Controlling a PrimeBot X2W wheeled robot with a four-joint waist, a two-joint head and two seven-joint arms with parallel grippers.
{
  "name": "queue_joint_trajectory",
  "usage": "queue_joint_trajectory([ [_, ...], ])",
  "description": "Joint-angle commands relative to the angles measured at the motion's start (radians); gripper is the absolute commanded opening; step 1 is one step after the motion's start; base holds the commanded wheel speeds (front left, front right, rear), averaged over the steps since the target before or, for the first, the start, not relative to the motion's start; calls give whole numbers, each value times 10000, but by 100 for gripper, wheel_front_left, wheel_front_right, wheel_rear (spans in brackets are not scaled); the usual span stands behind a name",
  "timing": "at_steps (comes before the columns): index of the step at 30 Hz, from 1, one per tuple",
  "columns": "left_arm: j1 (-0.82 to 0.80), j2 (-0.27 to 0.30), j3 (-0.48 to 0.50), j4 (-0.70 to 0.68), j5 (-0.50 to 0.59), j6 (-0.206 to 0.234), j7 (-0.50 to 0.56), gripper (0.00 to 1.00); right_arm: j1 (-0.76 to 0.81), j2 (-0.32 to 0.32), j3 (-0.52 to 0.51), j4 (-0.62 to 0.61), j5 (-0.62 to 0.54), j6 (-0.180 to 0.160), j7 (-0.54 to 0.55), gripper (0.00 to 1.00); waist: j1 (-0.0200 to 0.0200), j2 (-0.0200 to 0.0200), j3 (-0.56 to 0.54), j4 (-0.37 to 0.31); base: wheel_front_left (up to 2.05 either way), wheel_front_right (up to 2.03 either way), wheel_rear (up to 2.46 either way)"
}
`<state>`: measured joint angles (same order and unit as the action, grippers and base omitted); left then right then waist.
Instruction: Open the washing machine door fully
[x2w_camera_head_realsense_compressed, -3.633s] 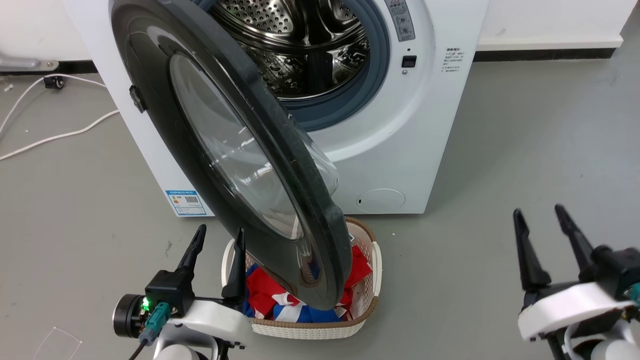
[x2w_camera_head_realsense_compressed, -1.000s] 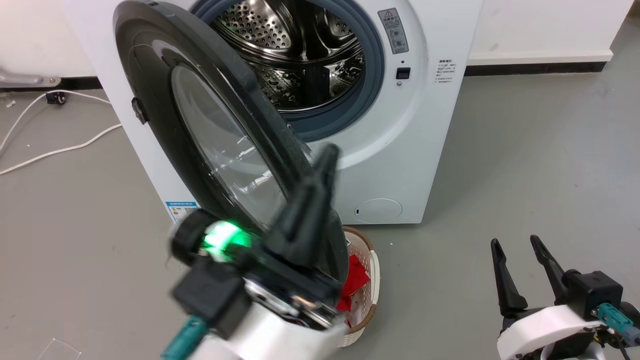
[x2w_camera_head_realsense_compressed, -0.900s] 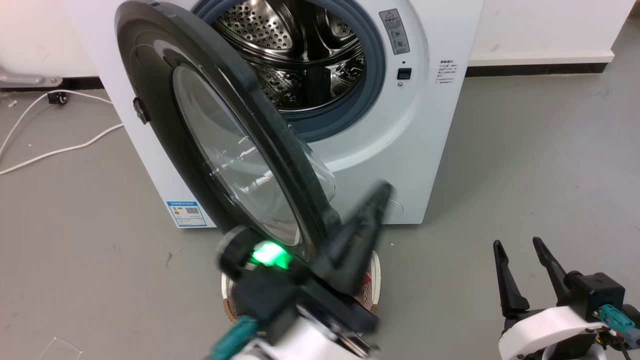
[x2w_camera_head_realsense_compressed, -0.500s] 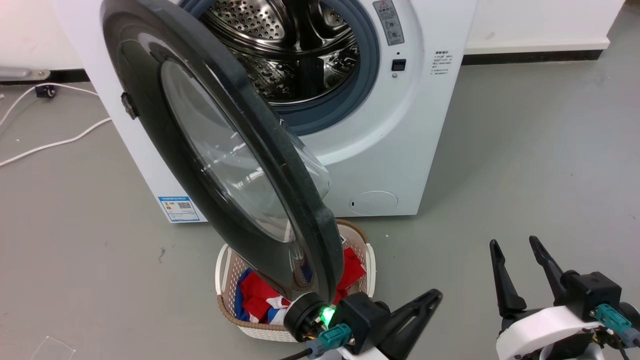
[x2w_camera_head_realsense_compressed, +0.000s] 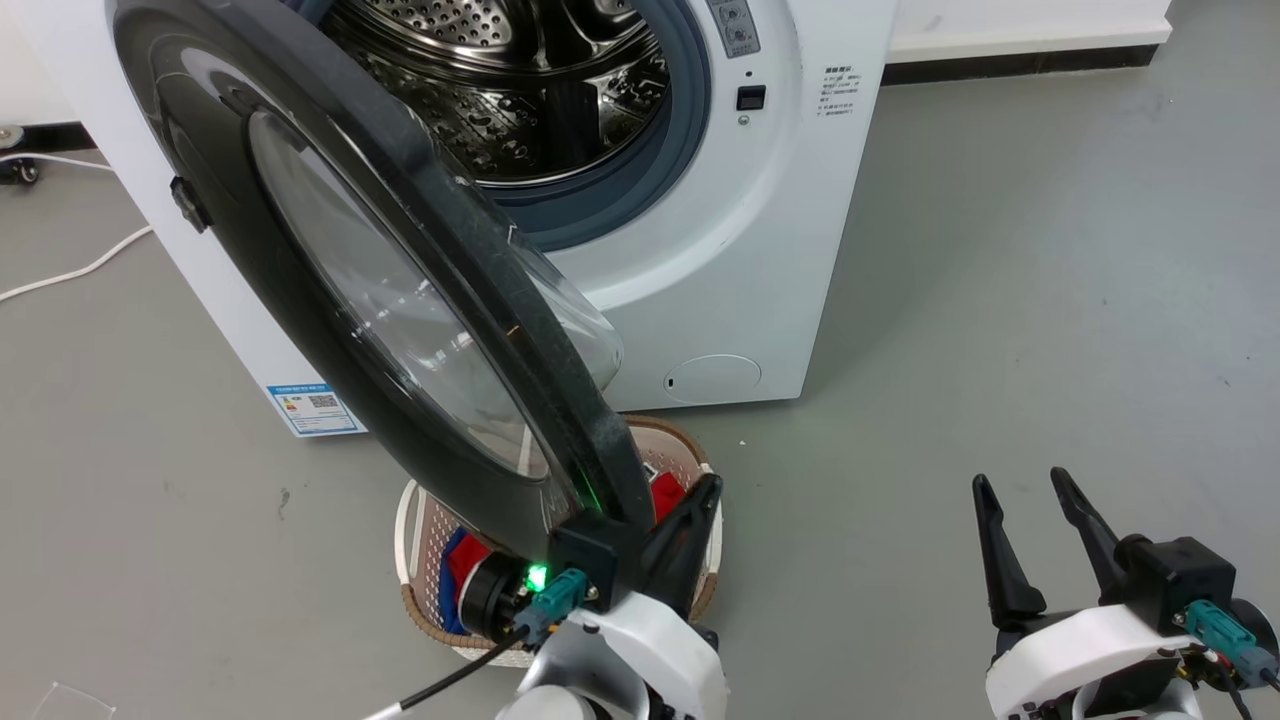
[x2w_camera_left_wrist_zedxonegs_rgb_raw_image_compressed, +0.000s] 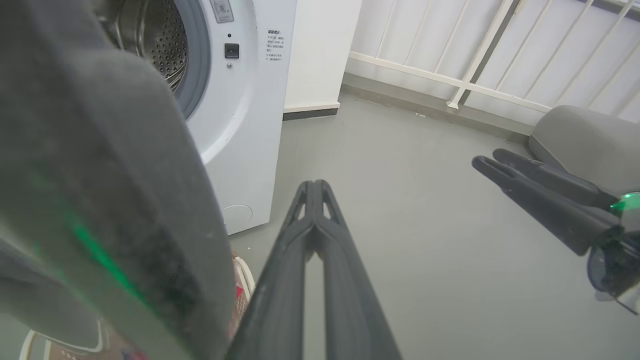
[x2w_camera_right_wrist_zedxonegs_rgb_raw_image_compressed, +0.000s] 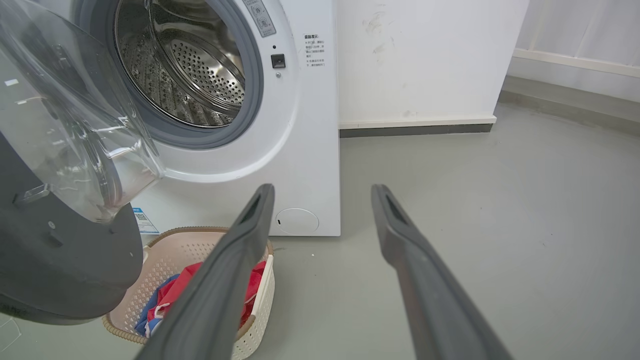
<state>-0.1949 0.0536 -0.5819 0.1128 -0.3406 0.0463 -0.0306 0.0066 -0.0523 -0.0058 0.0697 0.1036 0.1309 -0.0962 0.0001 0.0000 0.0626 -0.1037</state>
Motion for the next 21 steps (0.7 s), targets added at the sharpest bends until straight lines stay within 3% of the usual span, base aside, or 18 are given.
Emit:
queue_joint_trajectory([
  [1,-184,22,106,91,-31,116,-79,0,-89,31,-1,24,55,-2,-41,100,-1,0,54,19,0,0,0],
  [10,70,290,376,28,-94,489,53,0,-100,33,-57,106,184,-2,-43,100,-1,0,93,380,0,0,0],
  [21,1118,877,322,-1581,23,971,473,0,141,29,-190,-51,58,-2,-63,100,-1,0,-70,1493,0,0,0],
])
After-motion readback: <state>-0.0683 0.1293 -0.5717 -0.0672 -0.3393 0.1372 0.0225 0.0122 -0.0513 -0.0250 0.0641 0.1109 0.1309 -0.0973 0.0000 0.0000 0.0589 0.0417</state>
